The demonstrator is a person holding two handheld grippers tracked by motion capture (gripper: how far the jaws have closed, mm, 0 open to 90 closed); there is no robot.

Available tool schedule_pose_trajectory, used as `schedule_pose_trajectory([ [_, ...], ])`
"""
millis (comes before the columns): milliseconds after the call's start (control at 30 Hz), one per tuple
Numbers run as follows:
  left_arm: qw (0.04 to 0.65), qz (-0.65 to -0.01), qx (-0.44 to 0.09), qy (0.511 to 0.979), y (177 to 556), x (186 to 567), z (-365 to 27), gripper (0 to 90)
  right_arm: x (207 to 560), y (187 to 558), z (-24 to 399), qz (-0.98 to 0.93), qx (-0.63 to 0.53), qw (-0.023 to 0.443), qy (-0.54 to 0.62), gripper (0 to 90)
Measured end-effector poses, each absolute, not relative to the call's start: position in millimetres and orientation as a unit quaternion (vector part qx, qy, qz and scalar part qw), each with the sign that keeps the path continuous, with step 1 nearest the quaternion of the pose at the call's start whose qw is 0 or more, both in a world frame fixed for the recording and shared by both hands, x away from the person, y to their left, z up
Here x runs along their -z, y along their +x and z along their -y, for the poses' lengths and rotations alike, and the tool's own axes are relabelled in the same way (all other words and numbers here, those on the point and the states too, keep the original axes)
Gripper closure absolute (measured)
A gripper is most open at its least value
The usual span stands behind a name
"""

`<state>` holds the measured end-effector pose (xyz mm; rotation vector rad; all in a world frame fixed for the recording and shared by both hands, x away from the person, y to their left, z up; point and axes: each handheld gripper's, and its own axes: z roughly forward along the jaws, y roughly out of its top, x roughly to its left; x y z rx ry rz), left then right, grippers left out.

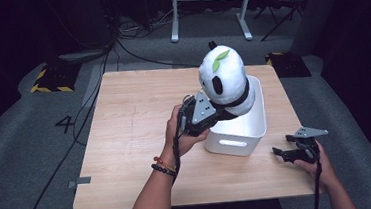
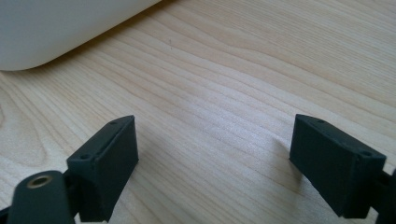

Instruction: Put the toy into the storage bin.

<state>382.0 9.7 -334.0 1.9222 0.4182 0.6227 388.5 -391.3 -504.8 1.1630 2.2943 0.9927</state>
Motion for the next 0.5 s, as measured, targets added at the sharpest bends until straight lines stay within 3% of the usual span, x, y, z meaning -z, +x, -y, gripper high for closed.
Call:
schedule_pose_trajectory([
  [500, 0.448, -0.155, -0.21, 0.855, 397, 354, 24, 70.0, 505, 387, 391, -0.816, -0.354, 0.195, 0.414, 15.8],
])
